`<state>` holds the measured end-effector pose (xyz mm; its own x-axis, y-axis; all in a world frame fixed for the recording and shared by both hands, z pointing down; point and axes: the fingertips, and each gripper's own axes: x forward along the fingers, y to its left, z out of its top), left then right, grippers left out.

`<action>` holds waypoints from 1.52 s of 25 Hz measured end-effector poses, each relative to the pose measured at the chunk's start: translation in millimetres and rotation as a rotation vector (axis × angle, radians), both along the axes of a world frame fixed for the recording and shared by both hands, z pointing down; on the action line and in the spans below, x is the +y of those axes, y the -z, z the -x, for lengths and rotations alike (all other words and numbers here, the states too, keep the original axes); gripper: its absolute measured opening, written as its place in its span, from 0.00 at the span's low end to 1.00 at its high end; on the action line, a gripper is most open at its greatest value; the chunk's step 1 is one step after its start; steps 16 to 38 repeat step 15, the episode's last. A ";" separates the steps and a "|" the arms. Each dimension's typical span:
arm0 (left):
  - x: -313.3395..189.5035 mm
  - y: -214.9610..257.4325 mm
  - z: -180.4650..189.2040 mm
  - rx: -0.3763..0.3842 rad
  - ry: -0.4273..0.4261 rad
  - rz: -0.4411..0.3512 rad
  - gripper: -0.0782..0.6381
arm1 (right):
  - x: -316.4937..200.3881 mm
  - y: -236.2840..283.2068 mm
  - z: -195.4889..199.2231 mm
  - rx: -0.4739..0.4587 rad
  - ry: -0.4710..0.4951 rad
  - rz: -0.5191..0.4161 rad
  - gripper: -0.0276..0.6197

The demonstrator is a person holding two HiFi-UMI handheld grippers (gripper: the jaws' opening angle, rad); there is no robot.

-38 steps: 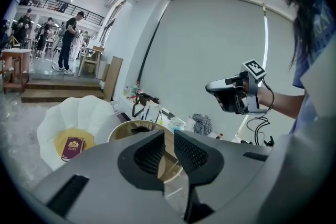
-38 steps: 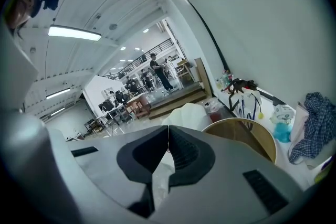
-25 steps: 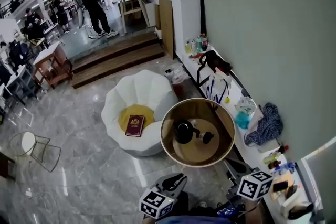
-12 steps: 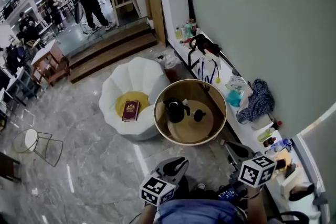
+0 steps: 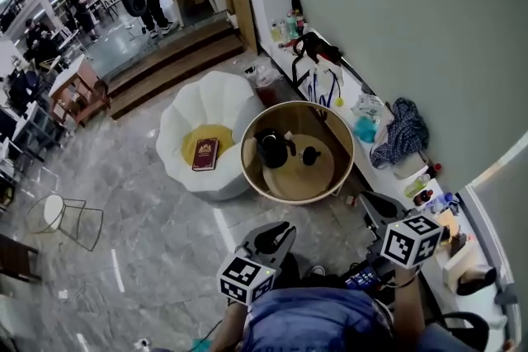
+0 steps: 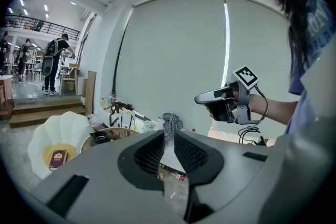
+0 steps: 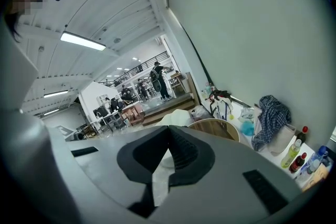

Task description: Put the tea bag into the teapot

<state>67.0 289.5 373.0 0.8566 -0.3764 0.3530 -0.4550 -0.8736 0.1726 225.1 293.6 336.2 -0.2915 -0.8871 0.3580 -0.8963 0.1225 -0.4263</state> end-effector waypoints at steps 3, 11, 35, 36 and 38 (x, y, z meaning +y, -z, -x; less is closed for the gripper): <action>2.0 0.6 2.2 -0.006 0.000 0.001 0.18 | 5.4 3.4 -14.2 0.001 -0.043 -0.003 0.07; 0.4 -3.7 -1.0 -0.019 -0.006 0.004 0.18 | 14.1 -2.0 -46.0 -0.008 -0.123 0.009 0.07; -3.6 1.2 1.7 -0.017 -0.003 0.002 0.18 | 12.8 1.8 -45.2 -0.003 -0.127 0.010 0.07; -3.6 1.2 1.7 -0.017 -0.003 0.002 0.18 | 12.8 1.8 -45.2 -0.003 -0.127 0.010 0.07; -3.6 1.2 1.7 -0.017 -0.003 0.002 0.18 | 12.8 1.8 -45.2 -0.003 -0.127 0.010 0.07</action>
